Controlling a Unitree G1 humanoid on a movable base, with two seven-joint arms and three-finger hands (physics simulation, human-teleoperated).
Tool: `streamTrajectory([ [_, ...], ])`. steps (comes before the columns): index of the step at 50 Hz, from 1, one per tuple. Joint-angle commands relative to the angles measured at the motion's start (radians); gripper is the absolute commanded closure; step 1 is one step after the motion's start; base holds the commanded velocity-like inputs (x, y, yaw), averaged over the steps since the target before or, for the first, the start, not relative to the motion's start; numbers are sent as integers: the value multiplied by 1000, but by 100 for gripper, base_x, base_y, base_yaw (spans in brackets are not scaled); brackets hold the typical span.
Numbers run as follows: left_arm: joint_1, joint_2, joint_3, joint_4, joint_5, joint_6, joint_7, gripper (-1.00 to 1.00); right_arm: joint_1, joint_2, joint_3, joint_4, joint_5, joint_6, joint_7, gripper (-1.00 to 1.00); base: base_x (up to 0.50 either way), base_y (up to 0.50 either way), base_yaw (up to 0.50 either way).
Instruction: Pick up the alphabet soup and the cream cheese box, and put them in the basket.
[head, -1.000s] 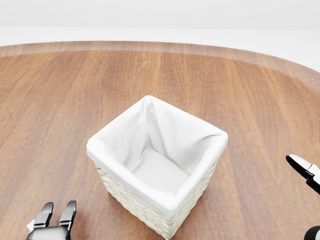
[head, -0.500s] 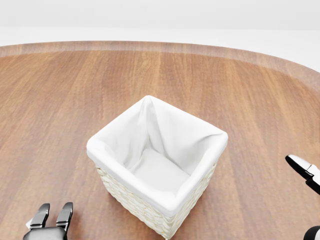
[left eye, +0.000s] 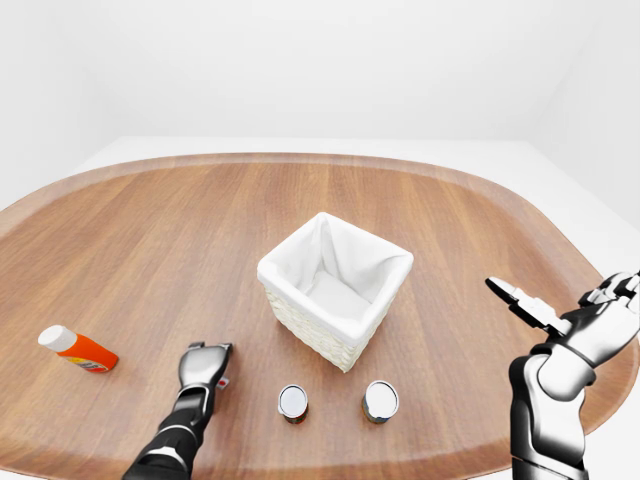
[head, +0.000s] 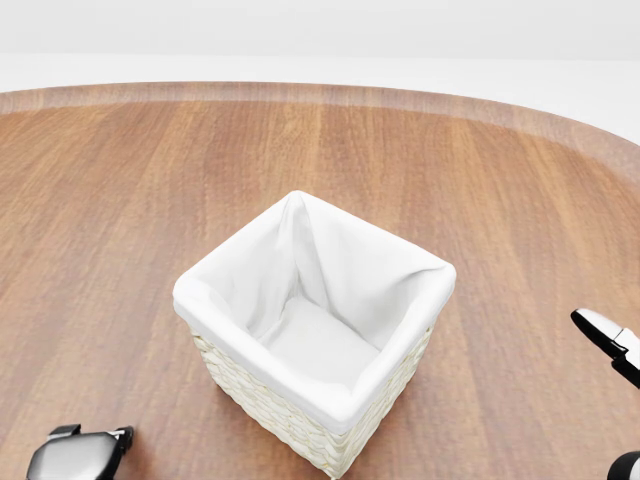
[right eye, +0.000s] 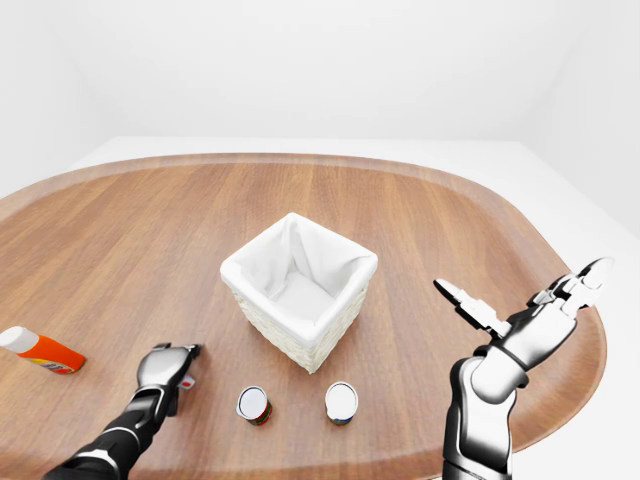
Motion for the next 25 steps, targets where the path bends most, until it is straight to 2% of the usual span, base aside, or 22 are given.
streamTrajectory([
  [1,210,15,35,71,-20,15,0,100,0,0,0,-3,0,0,0,-100,0,0,0],
  [11,215,11,34,61,-22,29,0,100,-1,-1,-1,0,1,0,0,-100,0,0,0],
  [18,239,23,42,5,-34,25,0,100,0,0,0,4,-1,0,0,-100,0,0,0],
  [20,256,27,48,-31,-41,8,0,100,2,0,0,-1,0,0,0,-100,0,0,0],
  [22,269,29,53,-61,-42,14,0,100,2,1,-1,-1,0,0,0,-100,0,0,0],
  [25,290,32,63,-100,-45,2,0,100,2,1,-1,0,0,0,0,-100,0,0,0],
])
